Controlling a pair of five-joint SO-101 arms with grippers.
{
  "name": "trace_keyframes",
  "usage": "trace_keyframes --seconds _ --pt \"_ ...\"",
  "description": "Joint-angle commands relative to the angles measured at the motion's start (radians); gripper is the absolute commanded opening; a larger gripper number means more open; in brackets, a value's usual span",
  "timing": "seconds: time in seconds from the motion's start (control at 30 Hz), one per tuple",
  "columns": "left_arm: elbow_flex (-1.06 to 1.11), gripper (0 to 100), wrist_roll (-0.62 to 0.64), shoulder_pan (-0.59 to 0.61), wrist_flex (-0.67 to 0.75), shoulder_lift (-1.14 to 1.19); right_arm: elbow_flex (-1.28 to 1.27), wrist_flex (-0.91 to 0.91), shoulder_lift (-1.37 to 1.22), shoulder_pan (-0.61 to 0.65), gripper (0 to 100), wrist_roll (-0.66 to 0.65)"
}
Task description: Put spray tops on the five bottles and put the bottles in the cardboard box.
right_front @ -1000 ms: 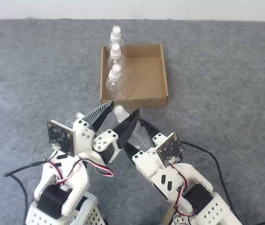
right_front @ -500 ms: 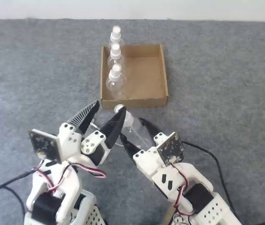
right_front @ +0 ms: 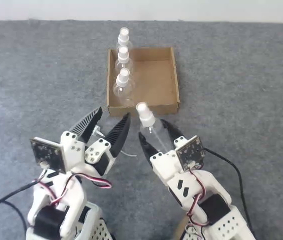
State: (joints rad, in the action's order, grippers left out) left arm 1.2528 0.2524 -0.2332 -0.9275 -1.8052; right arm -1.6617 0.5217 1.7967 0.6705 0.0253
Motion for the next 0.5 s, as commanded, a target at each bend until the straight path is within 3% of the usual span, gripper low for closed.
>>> trace_keyframes --seconds 0.0,0.3,0.47 --pt "-0.044 22 -0.037 0.052 -0.031 -0.015 -0.021 -0.002 0.016 -0.041 10.1 -0.011" --pt "-0.097 22 -0.126 0.086 -0.224 -0.015 -0.021 0.004 0.016 -0.061 10.1 -0.009" --pt "-0.031 22 -0.127 0.084 -0.235 -0.015 0.003 0.01 0.018 -0.059 10.1 0.11"
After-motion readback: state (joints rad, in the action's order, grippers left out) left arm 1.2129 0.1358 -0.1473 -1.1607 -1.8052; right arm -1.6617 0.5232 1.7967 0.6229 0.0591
